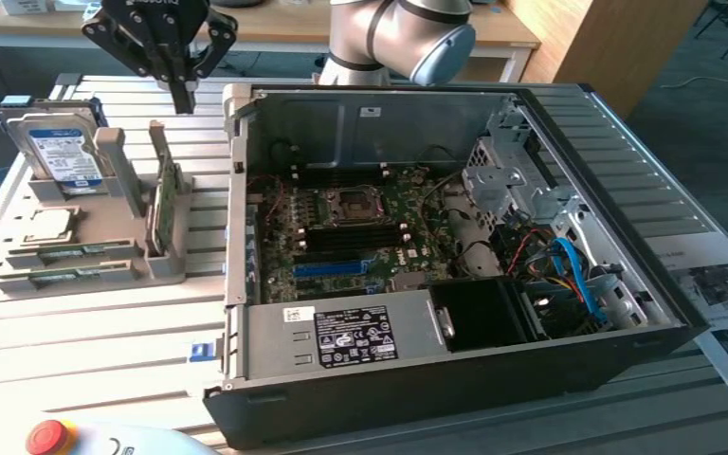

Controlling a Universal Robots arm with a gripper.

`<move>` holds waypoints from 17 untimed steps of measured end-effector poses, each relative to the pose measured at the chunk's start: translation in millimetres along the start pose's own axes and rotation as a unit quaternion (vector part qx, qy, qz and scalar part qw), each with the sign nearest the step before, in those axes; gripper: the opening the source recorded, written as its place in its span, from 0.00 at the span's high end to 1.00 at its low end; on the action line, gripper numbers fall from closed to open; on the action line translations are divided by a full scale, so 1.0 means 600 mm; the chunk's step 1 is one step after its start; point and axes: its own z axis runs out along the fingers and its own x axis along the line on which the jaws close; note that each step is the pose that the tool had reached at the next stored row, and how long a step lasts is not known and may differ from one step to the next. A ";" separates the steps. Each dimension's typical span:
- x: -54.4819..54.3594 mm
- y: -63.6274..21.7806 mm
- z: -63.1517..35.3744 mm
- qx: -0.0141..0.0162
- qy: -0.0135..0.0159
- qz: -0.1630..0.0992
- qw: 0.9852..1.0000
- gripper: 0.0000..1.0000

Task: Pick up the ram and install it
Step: 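Reach for the ram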

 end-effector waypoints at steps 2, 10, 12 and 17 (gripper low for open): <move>0.006 0.001 0.000 0.000 0.000 0.000 1.000 0.90; 0.035 0.002 0.000 0.000 0.000 0.000 1.000 0.90; 0.043 0.003 0.000 0.000 0.000 0.000 1.000 0.90; 0.061 0.003 -0.001 0.000 0.000 0.000 1.000 0.90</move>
